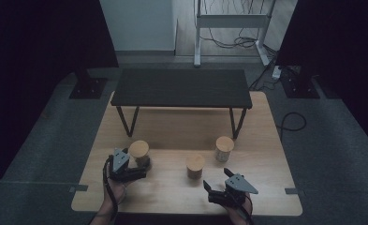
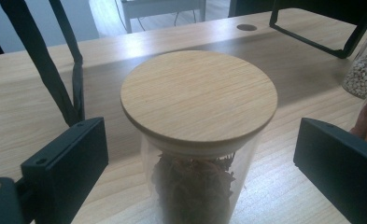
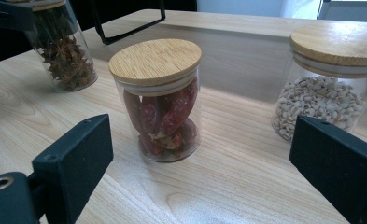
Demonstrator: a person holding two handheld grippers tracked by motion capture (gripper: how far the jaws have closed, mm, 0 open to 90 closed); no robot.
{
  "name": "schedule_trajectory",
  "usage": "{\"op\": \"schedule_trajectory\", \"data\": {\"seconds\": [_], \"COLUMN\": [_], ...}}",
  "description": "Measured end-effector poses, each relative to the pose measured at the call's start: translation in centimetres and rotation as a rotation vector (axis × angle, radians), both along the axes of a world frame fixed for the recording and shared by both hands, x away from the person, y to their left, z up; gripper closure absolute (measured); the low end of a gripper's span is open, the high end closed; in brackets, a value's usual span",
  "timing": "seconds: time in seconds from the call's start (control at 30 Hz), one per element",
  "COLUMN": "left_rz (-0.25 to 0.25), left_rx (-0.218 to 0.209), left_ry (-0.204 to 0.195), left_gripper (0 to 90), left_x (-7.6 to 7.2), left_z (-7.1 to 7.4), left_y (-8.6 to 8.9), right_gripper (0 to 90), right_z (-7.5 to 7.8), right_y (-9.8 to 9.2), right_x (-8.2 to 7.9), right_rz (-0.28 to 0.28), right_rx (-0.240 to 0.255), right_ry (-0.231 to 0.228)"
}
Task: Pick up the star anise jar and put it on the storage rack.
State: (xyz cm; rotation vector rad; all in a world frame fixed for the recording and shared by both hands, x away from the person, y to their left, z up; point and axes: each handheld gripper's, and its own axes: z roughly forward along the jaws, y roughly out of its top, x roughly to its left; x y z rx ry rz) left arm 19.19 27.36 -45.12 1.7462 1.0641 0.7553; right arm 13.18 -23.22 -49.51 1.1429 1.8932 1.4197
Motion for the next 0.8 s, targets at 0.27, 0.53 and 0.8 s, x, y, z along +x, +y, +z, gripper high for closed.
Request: {"op": "schedule_trajectory", "data": {"seconds": [0.27,0.53,0.8], "left_rz": [0.007,0.003,0.007], "left_rx": [0.001,0.004,0.010], "left_ry": [0.013,0.021,0.028], "left_gripper": [2.9,2.9,3.0], "left_x": [0.8,1.4,1.9], "left_z": [-0.3,-0.5,-0.9], "left_y": [-0.3,-0.7,-0.9], "right_gripper": [5.8,5.8,5.8], "right_z": [0.0,0.0,0.0], "right_y": [0.0,0.0,0.1], "right_x": [0.1,0.1,0.1], "right_rz": [0.002,0.003,0.005], "right_rx": [-0.001,-0.002,-0.002], "right_ry": [0.005,0.008,0.009]}}
